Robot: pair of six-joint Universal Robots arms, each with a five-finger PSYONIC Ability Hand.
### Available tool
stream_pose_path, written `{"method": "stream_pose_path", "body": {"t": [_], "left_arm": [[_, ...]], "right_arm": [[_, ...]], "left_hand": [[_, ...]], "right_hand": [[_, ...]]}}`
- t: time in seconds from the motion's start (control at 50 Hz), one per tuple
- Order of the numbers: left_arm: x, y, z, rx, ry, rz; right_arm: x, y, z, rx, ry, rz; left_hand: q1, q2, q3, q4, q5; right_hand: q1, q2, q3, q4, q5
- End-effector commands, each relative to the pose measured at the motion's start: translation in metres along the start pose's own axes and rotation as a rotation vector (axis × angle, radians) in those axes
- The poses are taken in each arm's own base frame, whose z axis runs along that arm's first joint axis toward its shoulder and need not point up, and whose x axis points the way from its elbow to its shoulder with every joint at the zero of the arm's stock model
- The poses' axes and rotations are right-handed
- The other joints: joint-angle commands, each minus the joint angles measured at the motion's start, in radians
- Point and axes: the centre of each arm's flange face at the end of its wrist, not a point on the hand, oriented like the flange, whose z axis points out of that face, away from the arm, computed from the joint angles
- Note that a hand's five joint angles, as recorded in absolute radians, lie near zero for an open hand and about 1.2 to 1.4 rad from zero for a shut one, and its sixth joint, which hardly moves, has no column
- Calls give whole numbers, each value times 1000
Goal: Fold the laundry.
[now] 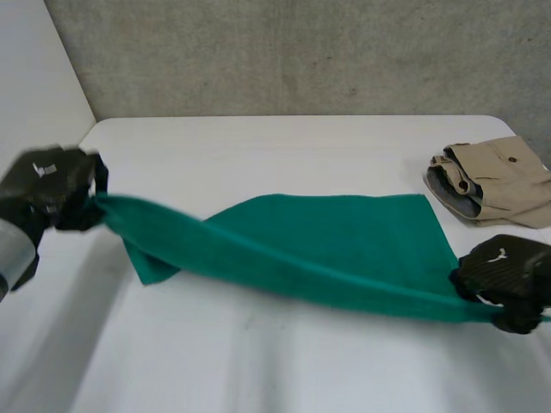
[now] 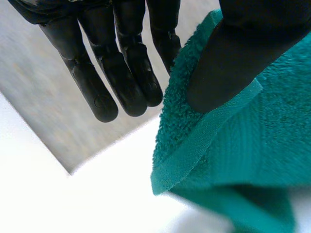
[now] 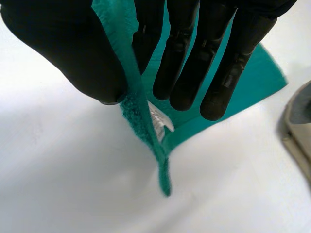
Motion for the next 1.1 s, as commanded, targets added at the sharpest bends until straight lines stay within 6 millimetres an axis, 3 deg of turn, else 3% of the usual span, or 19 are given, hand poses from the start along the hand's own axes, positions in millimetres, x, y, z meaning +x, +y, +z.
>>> {"method": "stream_pose_path", "body": {"t": [0.02, 0.14, 0.18, 0.22, 0.28, 0.44, 0.52, 0.6, 0.62, 0.64, 0.72, 0.76, 0.78, 0.84, 0.9, 0.98, 1.06, 1.1], "left_arm": [[19, 21, -25, -218, 162, 57], [23, 26, -29, -269, 205, 90], [22, 28, -22, -259, 199, 93], [21, 32, -15, -250, 196, 92], [19, 35, 6, -195, 178, 114], [22, 40, 64, -111, 133, 80], [20, 15, 105, 0, 30, 108], [12, -22, 131, 141, -42, 120], [9, -44, 137, 219, -64, 116], [5, -72, 141, 321, -91, 107], [-9, -127, 143, 535, -151, 76], [-19, -162, 137, 679, -195, 48], [-20, -168, 134, 704, -202, 41], [-20, -185, 118, 756, -206, 23], [-18, -179, 111, 730, -195, 15], [-12, -150, 103, 640, -172, 11], [-7, -106, 97, 509, -153, 3], [-6, -74, 96, 412, -147, -3]], "right_arm": [[8, -22, -36, 69, 99, -52], [17, -27, -35, 95, 127, -59], [18, -25, -27, 93, 121, -49], [21, -21, -5, 86, 94, -21], [19, -22, 30, 94, 69, 9], [31, -35, 90, 54, 172, 33], [55, -59, 108, 136, 260, 73], [95, -99, 98, 335, 429, 121], [101, -108, 94, 378, 461, 121], [115, -126, 82, 469, 530, 117], [143, -178, 36, 750, 726, 81], [147, -197, 7, 864, 799, 63], [146, -205, -10, 913, 829, 49], [138, -207, -21, 922, 812, 41], [124, -196, -12, 850, 740, 54], [100, -172, 5, 716, 608, 70], [67, -139, 22, 553, 435, 58], [45, -120, 34, 454, 333, 30]], "left_hand": [[258, 196, 201, 194, 243], [258, 196, 201, 194, 243], [258, 196, 201, 194, 243], [258, 196, 201, 194, 243], [258, 196, 201, 194, 243], [258, 196, 201, 194, 243], [258, 196, 201, 194, 243], [258, 196, 201, 194, 243], [258, 196, 201, 194, 243], [258, 196, 201, 194, 243], [258, 196, 201, 194, 243], [258, 196, 201, 194, 243], [258, 196, 201, 194, 243], [258, 196, 201, 194, 243], [258, 196, 201, 194, 243], [258, 196, 201, 194, 243], [258, 196, 201, 194, 243], [258, 196, 201, 194, 243]], "right_hand": [[401, 229, 215, 208, 234], [401, 229, 215, 208, 234], [401, 229, 215, 208, 234], [401, 229, 215, 208, 234], [401, 229, 215, 208, 234], [401, 229, 215, 208, 234], [401, 229, 215, 208, 234], [401, 229, 215, 208, 234], [401, 229, 215, 208, 234], [401, 229, 215, 208, 234], [401, 229, 215, 208, 234], [401, 229, 215, 208, 234], [401, 229, 215, 208, 234], [401, 229, 215, 208, 234], [401, 229, 215, 208, 234], [401, 229, 215, 208, 234], [401, 229, 215, 208, 234], [401, 229, 215, 208, 234]]}}
